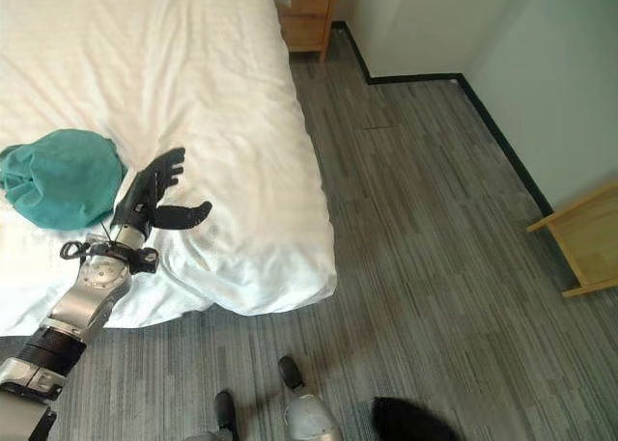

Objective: Pick up bed clothes into laundry basket.

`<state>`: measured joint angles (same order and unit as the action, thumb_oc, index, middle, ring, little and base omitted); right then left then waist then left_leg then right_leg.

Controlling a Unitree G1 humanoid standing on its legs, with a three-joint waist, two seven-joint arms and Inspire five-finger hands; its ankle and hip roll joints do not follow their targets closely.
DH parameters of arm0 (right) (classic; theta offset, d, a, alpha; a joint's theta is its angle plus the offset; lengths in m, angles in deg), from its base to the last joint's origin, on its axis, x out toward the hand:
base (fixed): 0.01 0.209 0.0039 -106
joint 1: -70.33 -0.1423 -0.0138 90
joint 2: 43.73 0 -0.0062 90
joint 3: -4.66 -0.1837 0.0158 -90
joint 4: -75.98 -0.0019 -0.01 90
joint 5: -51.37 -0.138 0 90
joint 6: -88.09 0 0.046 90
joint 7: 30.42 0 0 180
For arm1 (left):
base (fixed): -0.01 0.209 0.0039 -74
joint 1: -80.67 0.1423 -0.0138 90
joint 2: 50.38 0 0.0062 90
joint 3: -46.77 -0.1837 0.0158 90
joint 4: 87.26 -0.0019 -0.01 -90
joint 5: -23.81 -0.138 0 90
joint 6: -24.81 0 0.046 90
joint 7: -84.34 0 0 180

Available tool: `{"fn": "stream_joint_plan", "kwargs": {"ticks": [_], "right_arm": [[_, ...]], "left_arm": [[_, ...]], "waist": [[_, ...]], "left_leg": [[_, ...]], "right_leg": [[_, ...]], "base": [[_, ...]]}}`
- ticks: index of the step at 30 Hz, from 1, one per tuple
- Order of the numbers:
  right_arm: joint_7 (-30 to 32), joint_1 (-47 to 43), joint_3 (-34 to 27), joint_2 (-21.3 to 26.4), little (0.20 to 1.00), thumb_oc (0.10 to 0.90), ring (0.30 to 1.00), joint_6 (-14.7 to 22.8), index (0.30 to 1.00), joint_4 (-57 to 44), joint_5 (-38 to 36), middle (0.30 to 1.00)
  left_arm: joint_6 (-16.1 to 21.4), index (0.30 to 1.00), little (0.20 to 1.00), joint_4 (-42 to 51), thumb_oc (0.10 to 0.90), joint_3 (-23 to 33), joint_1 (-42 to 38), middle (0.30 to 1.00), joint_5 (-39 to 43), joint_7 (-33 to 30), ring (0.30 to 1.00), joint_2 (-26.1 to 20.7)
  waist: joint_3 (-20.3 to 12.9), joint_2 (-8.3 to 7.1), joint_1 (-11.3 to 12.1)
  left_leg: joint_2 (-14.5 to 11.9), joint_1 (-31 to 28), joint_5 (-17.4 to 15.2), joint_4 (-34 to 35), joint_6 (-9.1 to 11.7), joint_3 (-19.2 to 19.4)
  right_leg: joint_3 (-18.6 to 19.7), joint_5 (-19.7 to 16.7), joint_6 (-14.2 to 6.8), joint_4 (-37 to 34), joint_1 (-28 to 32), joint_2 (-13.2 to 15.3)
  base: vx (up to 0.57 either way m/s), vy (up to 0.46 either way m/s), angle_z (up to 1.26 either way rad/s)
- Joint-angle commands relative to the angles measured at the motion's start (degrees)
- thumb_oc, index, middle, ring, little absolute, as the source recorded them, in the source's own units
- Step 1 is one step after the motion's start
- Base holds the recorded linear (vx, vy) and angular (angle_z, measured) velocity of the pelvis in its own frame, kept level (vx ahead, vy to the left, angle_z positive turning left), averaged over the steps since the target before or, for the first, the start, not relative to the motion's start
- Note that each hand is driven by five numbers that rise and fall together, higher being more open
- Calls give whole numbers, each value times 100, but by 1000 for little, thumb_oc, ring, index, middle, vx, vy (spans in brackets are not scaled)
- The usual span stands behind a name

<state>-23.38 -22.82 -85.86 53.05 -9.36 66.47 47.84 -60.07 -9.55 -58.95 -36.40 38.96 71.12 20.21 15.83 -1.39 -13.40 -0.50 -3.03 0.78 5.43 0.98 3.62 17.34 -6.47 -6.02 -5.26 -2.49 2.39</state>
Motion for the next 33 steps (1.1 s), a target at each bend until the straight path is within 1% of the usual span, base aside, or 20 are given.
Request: {"fn": "stream_joint_plan", "kwargs": {"ticks": [1, 3, 5, 6, 7, 8, 9, 10, 11, 16, 18, 21, 22, 23, 24, 25, 26, 27, 29, 33], "right_arm": [[225, 84, 102, 392, 300, 400, 300, 51, 300, 287, 202, 300], [218, 251, -28, 339, 300, 400, 300, 17, 300, 359, 216, 300], [188, 351, -98, 252, 300, 400, 300, -9, 300, 390, 246, 300], [188, 357, -76, 258, 300, 400, 300, -9, 300, 387, 248, 300], [178, 375, -91, 271, 300, 400, 300, -34, 300, 431, 265, 300], [150, 387, -77, 255, 300, 400, 300, -33, 300, 423, 333, 300], [150, 398, -57, 289, 300, 400, 300, -32, 300, 399, 367, 300], [150, 395, -47, 279, 300, 400, 300, -34, 300, 398, 367, 300], [156, 423, -22, 284, 300, 400, 300, -16, 300, 374, 405, 300], [254, 518, 193, 71, 300, 400, 300, 126, 300, 187, 566, 300], [299, 502, 345, 3, 300, 400, 300, 164, 300, 130, 638, 300], [362, 491, 513, -92, 300, 400, 300, 232, 300, 58, 675, 300], [382, 502, 573, -114, 300, 400, 300, 253, 300, 28, 697, 300], [337, 604, 614, -59, 300, 400, 300, 339, 300, -50, 679, 300], [337, 607, 606, -65, 300, 400, 300, 339, 300, -50, 680, 300], [353, 632, 507, -165, 300, 400, 300, 337, 300, -114, 642, 300], [340, 601, 607, -157, 300, 400, 300, 316, 300, -109, 675, 300], [340, 597, 623, -152, 300, 400, 300, 316, 300, -109, 674, 300], [247, 557, 678, -129, 300, 400, 300, 312, 300, -154, 758, 300], [254, 566, 680, -103, 300, 400, 300, 345, 300, -214, 764, 300]], "left_arm": [[743, 900, 900, 427, 800, 918, -963, 900, -731, -780, 900, -462], [695, 900, 900, 313, 800, 1473, -457, 900, -819, -894, 900, -779], [446, 900, 900, 16, 800, 1741, 153, 900, -1173, -905, 900, -843], [446, 900, 900, 32, 800, 1770, 195, 900, -1180, -902, 900, -841], [357, 900, 900, -246, 800, 1966, 406, 900, -1270, -960, 900, -1041], [64, 900, 900, -796, 800, 1943, 652, 900, -1817, -1084, 900, -1242], [-30, 900, 900, -1152, 800, 1982, 712, 900, -1984, -1143, 900, -1494], [-8, 900, 900, -1190, 800, 1969, 694, 900, -1979, -1150, 900, -1513], [-110, 900, 900, -1543, 800, 2019, 801, 900, -2170, -1202, 900, -1719], [-166, 900, 900, -1972, 800, 2087, 1526, 900, -2676, -1296, 900, -1644], [-321, 900, 900, -2225, 800, 1886, 1485, 900, -2972, -1409, 900, -1629], [-356, 900, 900, -2562, 800, 1594, 1270, 900, -3090, -1522, 900, -1533], [-363, 768, 768, -2664, 712, 1556, 1208, 768, -3065, -1552, 768, -1517], [-448, 662, 662, -2981, 642, 1439, 493, 662, -2944, -1287, 662, -2761], [-446, 738, 738, -2991, 692, 1414, 468, 738, -2942, -1289, 738, -2763], [-140, 900, 900, -1851, 800, 1993, 1086, 900, -2793, -1201, 900, -2726], [-61, 900, 900, -1627, 800, 2226, 1516, 900, -2818, -1184, 900, -2665], [-63, 900, 900, -1609, 800, 2267, 1560, 900, -2820, -1180, 900, -2662], [94, 900, 900, -1461, 800, 2561, 1799, 900, -2445, -1281, 900, -2390], [150, 900, 900, -1230, 800, 2715, 1834, 900, -2316, -1306, 900, -2279]], "waist": [[-579, 20, 199], [-570, 50, 275], [-535, 79, 296], [-544, 81, 273], [-541, 115, 306], [-524, 155, 312], [-531, 180, 326], [-532, 169, 317], [-529, 203, 333], [-504, 231, 386], [-494, 230, 377], [-485, 203, 394], [-482, 197, 396], [-506, 246, 403], [-506, 242, 412], [-486, 239, 565], [-485, 222, 559], [-488, 223, 540], [-477, 177, 588], [-476, 159, 584]], "left_leg": [[-21, -47, -273, -43, 315, 74], [-29, -65, -262, -43, 319, 37], [-47, -82, -252, -43, 325, 17], [-48, -87, -255, -43, 326, 13], [-60, -85, -248, -43, 329, 7], [-82, -79, -227, -43, 340, 24], [-95, -79, -216, -43, 347, 29], [-95, -79, -217, -43, 348, 27], [-106, -77, -204, -43, 356, 34], [-147, -55, -171, -43, 376, 17], [-161, -33, -157, -43, 380, 21], [-179, 0, -131, -43, 396, 35], [-185, 15, -122, -43, 401, 40], [-198, 47, -81, -43, 416, 56], [-196, 44, -85, -43, 414, 56], [-203, 79, -75, -43, 428, 13], [-206, 84, -72, -43, 429, 11], [-206, 85, -72, -43, 429, 9], [-214, 118, -76, -43, 440, -1], [-229, 118, -93, -43, 442, -3]], "right_leg": [[-77, 741, -170, 289, 272, -15], [-109, 768, -150, 283, 306, -19], [-137, 789, -134, 279, 332, -16], [-141, 793, -133, 279, 339, -16], [-152, 799, -126, 273, 340, -21], [-177, 802, -117, 264, 343, -21], [-194, 802, -117, 262, 346, -17], [-197, 804, -116, 261, 347, -17], [-211, 803, -115, 257, 342, -18], [-276, 826, -97, 217, 358, -35], [-296, 830, -99, 199, 361, -46], [-328, 824, -104, 174, 357, -59], [-335, 815, -107, 166, 349, -62], [-351, 794, -123, 151, 333, -63], [-351, 797, -124, 149, 337, -60], [-414, 792, -127, 140, 328, -54], [-440, 793, -117, 126, 335, -46], [-443, 793, -117, 126, 336, -46], [-484, 797, -97, 117, 330, -40], [-495, 800, -89, 103, 333, -48]], "base": [[20, -82, -1], [13, -75, 5], [-6, -60, 9], [-6, -49, 13], [-8, -61, 10], [-12, -78, 11], [-7, -56, 5], [-5, -39, 3], [1, -41, 0], [-3, -53, 9], [-6, -48, 13], [2, -43, 8], [8, -60, 7], [12, -27, 8], [-2, -39, 14], [-13, -43, 11], [-14, -45, 10], [-13, -29, 14], [-7, -39, 15], [0, -16, -1]]}}
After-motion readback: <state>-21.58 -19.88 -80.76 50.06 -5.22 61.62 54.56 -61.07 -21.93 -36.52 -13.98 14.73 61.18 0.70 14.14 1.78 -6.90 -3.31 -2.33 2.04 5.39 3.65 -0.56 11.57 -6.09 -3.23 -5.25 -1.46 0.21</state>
